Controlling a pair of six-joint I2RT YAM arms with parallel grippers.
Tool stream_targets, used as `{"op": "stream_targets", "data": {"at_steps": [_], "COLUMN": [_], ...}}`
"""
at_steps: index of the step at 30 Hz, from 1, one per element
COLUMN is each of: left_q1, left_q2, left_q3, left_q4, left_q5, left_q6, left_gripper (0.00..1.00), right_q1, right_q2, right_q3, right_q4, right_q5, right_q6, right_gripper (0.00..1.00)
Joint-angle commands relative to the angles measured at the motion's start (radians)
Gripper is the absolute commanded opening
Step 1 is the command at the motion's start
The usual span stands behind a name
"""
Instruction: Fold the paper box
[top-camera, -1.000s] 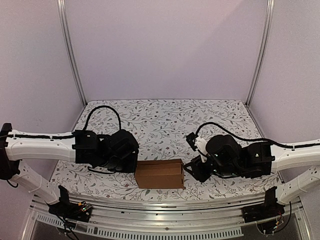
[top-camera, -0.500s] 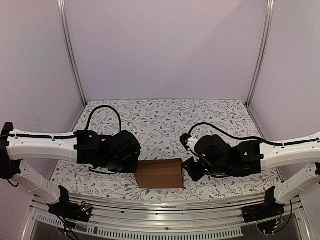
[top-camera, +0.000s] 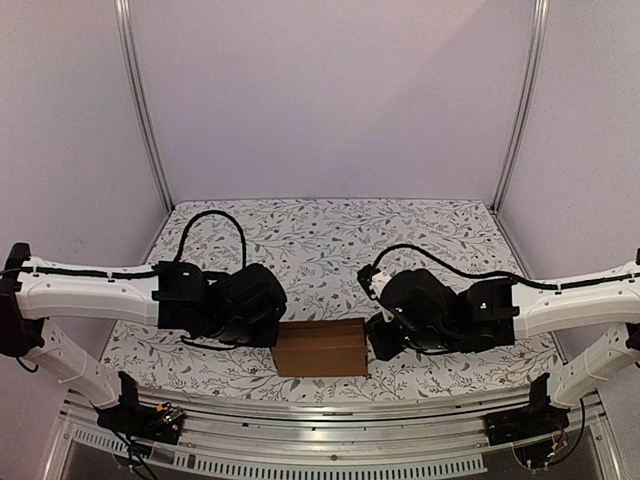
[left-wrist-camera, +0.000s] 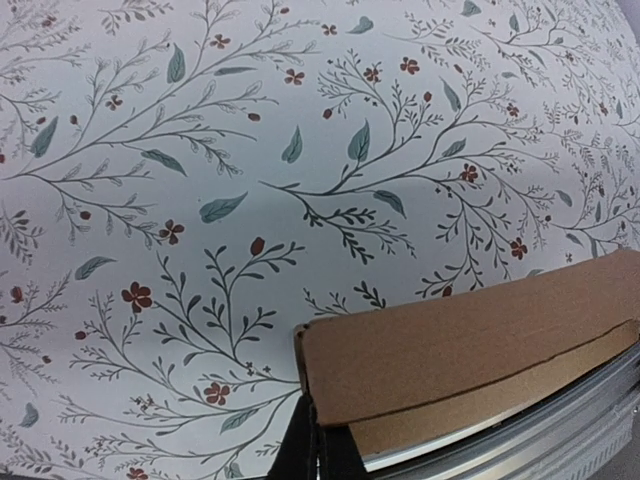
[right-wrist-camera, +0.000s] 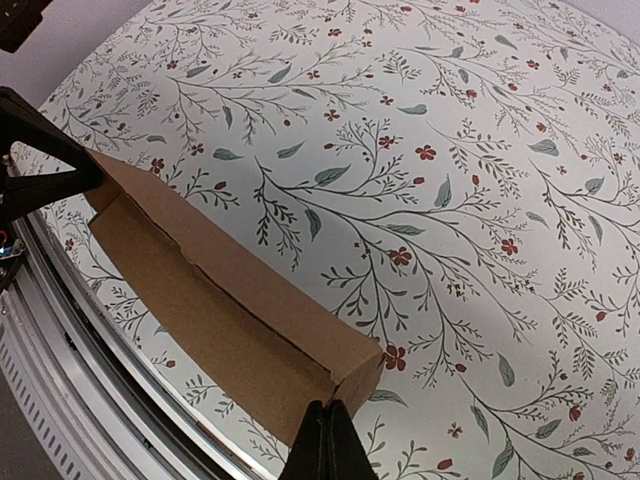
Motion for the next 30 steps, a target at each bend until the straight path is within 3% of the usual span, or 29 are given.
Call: {"op": "stream_targets", "data": {"at_steps": [1, 4, 23, 30], "left_q1": [-0.040, -0.053, -0.087, -0.092], "left_q2": [0.044, 0.049, 0.049, 0.053], "left_q3": [-0.010, -0.009, -0.016, -0.011], "left_q4": [-0.088, -0.090, -0.091, -0.090], "left_q5": [0.013, -0.001, -0.044, -0.045], "left_q6": [-0.020, -0.026, -0.056, -0.051], "left_gripper": [0.00, 0.00, 0.00, 0.00], "right_q1": [0.011, 0.020, 0.035, 0.039], "right_q2": [0.027, 0.036, 0.054, 0.069], "right_q3": [0.032, 0.037, 0.029, 0.036], "right_q4": [-0.036, -0.070, -0.109, -0.106], "right_q5": [0.024, 0.051, 0.087, 0.095], "right_q6": [0.051, 0.067, 0.130, 0.133], "right_gripper": [0.01, 0.08, 0.08, 0.14]}}
